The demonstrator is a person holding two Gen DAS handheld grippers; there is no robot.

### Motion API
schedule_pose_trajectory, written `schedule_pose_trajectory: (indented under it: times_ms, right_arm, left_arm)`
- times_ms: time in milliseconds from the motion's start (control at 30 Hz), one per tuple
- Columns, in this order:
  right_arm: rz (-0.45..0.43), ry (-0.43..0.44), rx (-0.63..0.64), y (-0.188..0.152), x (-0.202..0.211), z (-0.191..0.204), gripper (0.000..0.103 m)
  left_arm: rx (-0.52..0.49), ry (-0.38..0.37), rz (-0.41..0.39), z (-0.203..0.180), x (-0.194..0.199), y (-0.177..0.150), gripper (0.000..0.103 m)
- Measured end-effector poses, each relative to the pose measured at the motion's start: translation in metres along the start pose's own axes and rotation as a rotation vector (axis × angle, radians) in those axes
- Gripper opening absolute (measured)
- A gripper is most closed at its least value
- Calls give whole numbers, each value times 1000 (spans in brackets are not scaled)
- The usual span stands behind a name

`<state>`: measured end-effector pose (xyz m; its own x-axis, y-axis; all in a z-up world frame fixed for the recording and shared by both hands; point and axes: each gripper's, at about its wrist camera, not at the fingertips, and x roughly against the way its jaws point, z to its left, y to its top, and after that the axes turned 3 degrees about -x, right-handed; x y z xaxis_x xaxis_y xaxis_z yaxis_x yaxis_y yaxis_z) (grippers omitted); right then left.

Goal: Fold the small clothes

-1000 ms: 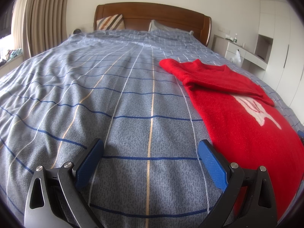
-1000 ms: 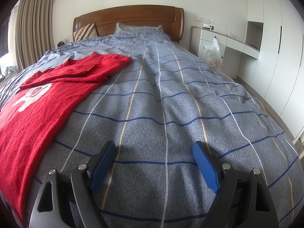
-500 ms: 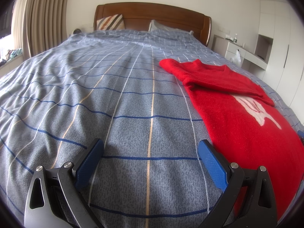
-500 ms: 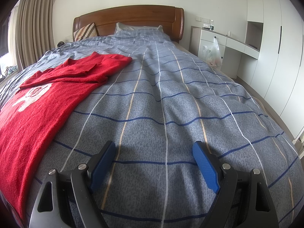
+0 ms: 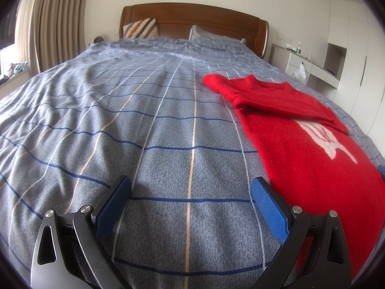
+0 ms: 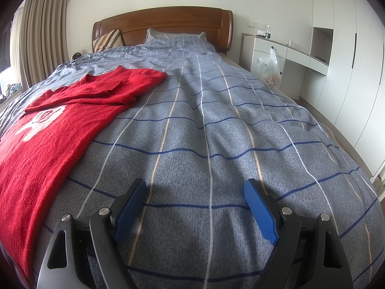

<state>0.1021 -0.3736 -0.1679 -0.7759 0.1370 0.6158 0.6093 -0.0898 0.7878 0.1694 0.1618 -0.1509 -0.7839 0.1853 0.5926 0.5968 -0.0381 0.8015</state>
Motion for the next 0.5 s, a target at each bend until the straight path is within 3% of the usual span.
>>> schedule_pose_trajectory:
  times_ms: [500]
  right_arm:
    - [0,0,0,0,0,0,83]
  left_arm:
    - [2,-2,14,4,-1,0,101]
